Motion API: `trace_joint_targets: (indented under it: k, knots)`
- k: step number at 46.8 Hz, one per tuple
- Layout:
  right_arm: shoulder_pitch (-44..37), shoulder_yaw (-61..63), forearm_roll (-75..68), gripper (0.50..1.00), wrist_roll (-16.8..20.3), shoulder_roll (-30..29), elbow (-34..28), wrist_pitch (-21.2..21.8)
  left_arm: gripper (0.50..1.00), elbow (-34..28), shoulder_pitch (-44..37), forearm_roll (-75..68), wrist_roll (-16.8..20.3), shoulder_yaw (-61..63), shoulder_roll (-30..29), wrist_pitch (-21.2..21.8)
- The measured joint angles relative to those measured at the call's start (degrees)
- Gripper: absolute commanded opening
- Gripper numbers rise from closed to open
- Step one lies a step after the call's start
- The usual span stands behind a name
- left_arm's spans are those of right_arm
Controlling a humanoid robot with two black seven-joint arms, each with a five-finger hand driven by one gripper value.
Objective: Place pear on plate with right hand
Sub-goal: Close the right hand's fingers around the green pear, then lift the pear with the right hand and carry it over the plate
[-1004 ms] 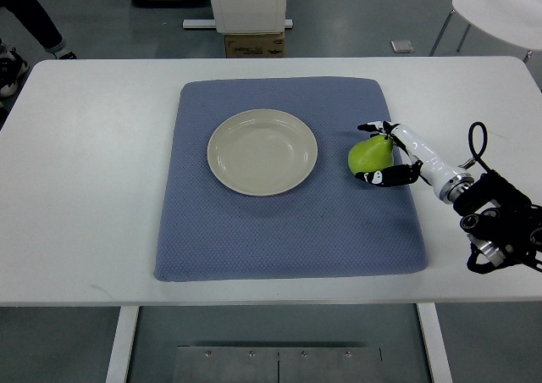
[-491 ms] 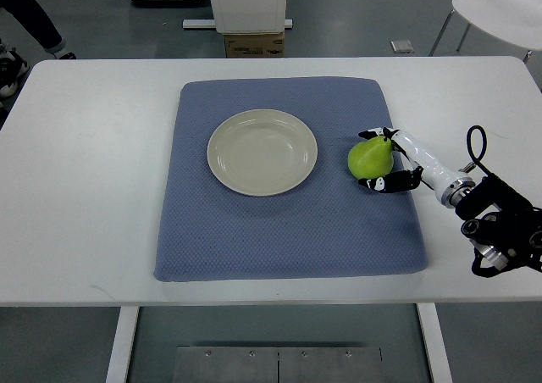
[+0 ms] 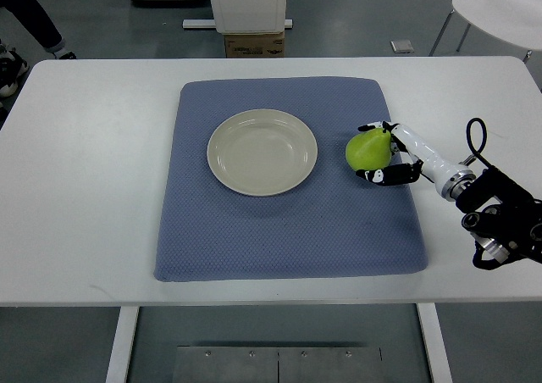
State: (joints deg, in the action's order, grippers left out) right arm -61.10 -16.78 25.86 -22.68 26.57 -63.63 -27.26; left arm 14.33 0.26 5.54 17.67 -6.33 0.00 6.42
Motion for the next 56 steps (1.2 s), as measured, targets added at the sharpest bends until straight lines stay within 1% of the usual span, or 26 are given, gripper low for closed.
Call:
trace_joint_targets:
  k: [9, 16, 25, 32, 44, 56]
  knots:
    - [-1.0, 0.2, 0.0, 0.500, 0.0, -0.1, 0.1, 0.2, 1.000, 0.0, 0.0, 0.0, 0.0, 0.0, 0.0, 0.0]
    - [-4.2, 0.3, -1.2, 0.500, 0.0, 0.6, 1.7, 0.4, 1.000, 0.0, 0.0, 0.0, 0.0, 0.0, 0.0, 0.0]
    - [-5.7, 0.0, -2.0, 0.500, 0.0, 1.4, 1.5, 0.5, 1.000, 0.0, 0.0, 0.0, 0.0, 0.0, 0.0, 0.0]
    - [-6.5, 0.2, -2.2, 0.500, 0.3, 0.5, 1.1, 0.5, 1.000, 0.0, 0.0, 0.0, 0.0, 0.0, 0.0, 0.0]
    - [-7.9, 0.2, -2.6, 0.500, 1.2, -6.5, 0.7, 0.5, 1.000, 0.0, 0.0, 0.0, 0.0, 0.0, 0.0, 0.0]
    - [-8.6, -0.1, -2.5, 0.500, 1.4, -13.2, 1.6, 0.5, 1.000, 0.0, 0.0, 0.0, 0.0, 0.0, 0.0, 0.0]
